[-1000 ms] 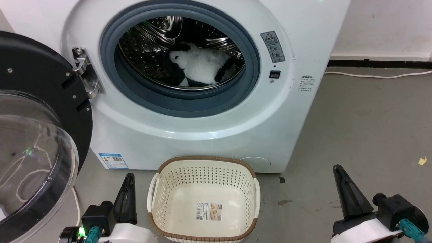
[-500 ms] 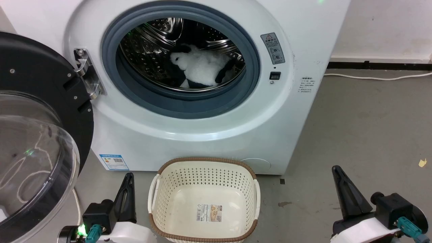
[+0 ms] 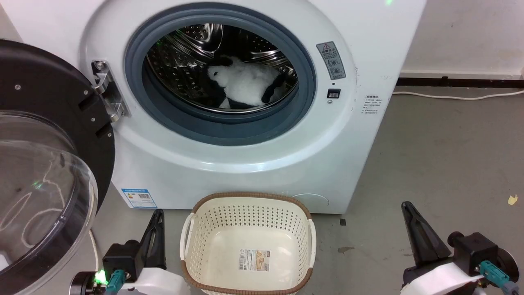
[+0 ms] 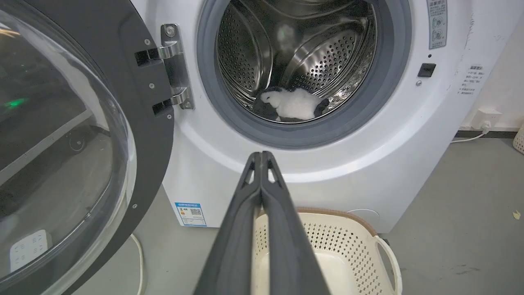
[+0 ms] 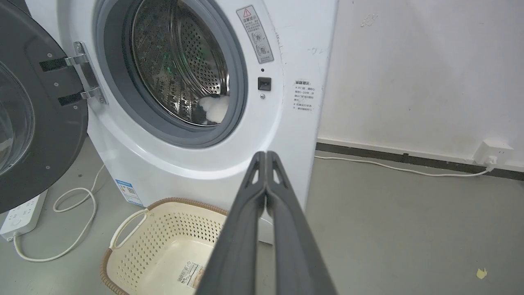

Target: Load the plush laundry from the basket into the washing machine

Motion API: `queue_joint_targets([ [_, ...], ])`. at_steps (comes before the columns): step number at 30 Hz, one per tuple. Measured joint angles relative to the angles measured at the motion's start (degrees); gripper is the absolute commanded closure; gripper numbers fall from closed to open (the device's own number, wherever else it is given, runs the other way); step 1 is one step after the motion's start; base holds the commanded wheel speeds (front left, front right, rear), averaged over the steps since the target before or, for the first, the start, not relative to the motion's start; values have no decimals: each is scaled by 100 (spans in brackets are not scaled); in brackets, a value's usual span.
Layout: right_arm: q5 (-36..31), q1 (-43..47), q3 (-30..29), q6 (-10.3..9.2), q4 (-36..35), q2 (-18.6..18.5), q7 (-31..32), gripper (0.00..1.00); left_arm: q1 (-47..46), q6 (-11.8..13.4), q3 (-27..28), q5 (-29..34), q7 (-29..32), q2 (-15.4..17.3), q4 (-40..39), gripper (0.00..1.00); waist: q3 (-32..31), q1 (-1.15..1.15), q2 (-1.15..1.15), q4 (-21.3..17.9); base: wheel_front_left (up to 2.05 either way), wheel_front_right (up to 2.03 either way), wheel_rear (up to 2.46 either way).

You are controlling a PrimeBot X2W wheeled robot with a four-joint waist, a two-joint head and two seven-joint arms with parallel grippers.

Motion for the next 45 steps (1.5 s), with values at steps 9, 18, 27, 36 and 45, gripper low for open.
queue_joint_targets([
  [9,-57,-1,2,0,-20,-1,114,100,-1,-4,27,66,113,-8,-45,100,-26,0,0,6,0,0,0],
  [18,-75,-2,4,0,-46,-1,219,100,-1,-43,68,153,226,-25,-89,100,-52,0,0,12,0,0,0],
  [27,-110,-3,10,0,-71,-1,315,100,-2,-64,111,248,302,-36,-143,100,-78,0,0,18,0,0,0],
  [36,-157,-4,10,0,-90,-1,433,100,-2,-89,142,350,421,-59,-191,100,-104,0,0,24,0,0,0],
  [45,-203,-13,15,0,-115,-1,563,100,-3,-96,171,447,553,-101,-240,100,-135,0,0,32,0,0,0],
])
